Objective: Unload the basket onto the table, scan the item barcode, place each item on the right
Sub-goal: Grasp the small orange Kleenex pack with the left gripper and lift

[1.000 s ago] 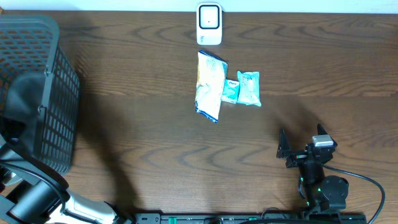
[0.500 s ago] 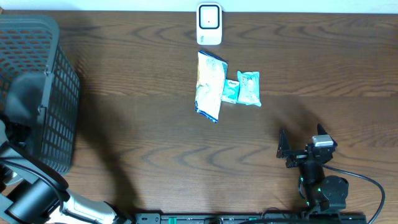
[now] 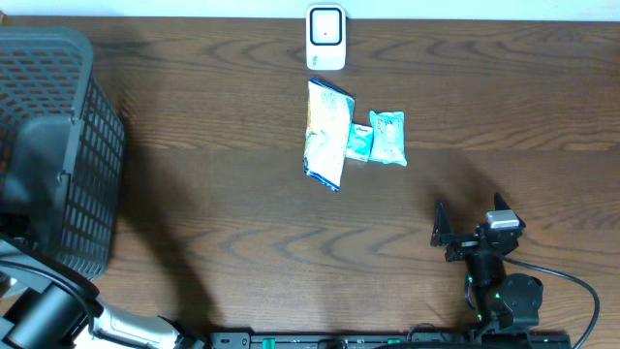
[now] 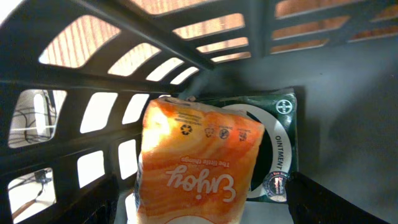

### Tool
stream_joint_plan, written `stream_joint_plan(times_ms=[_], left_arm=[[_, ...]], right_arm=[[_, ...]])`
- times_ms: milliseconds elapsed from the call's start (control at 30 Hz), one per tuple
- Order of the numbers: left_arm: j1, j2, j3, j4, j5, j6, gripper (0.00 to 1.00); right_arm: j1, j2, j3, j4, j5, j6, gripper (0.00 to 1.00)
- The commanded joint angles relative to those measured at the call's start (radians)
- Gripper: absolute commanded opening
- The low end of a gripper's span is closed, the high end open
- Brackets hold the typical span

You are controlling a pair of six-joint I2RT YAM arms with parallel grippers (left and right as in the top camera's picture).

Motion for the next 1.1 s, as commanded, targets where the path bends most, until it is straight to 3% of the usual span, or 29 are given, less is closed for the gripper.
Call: stream_joint_plan(times_ms=[0,133,200,233,267,333,467,533,800,1067], left_arm=[[0.031,0.006,-0.004,-0.008,-0.004,-0.002,0.85],[0.032,0.017,-0.004,-0.005,0.072,-0.001,0.84],[0.032,0.026,-0.004,-0.005,0.098,-0.001,0.79],[0.032,0.030,-0.004,-0.006,0.098,-0.001,0.73],[0.032,0.035,-0.004,-0.007,0.098,-0.001,0.58],[0.032,0.035,-0.004,-0.006,0.097,-0.001,0.43],[0.032,0.034,-0.004,-0.006,0.097,-0.001,0.23],[0.032,0.032,-0.003,-0.007,0.098,-0.001,0.08],[0.032,-0.056,0.011,-0.022,0.098,-0.002,0.07],[0.031,-0.275,0.014,0.005,0.099,-0.059,0.08]], right_arm=[[0.008,-0.004,-0.001,-0.004,-0.006,0.006,0.99],[0.008,-0.004,-0.001,-0.004,-0.006,0.006,0.99],[0.008,-0.004,-0.001,-0.004,-0.006,0.006,0.99],[0.008,-0.004,-0.001,-0.004,-0.006,0.006,0.99],[0.008,-0.004,-0.001,-0.004,-0.006,0.006,0.99],[0.008,-0.004,-0.001,-0.004,-0.006,0.006,0.99],[0.008,-0.004,-0.001,-0.004,-0.006,0.006,0.99],[0.008,-0.004,-0.001,-0.004,-0.006,0.006,0.99],[0.008,-0.004,-0.001,-0.004,-0.006,0.006,0.99],[0.008,-0.004,-0.001,-0.004,-0.006,0.006,0.99]])
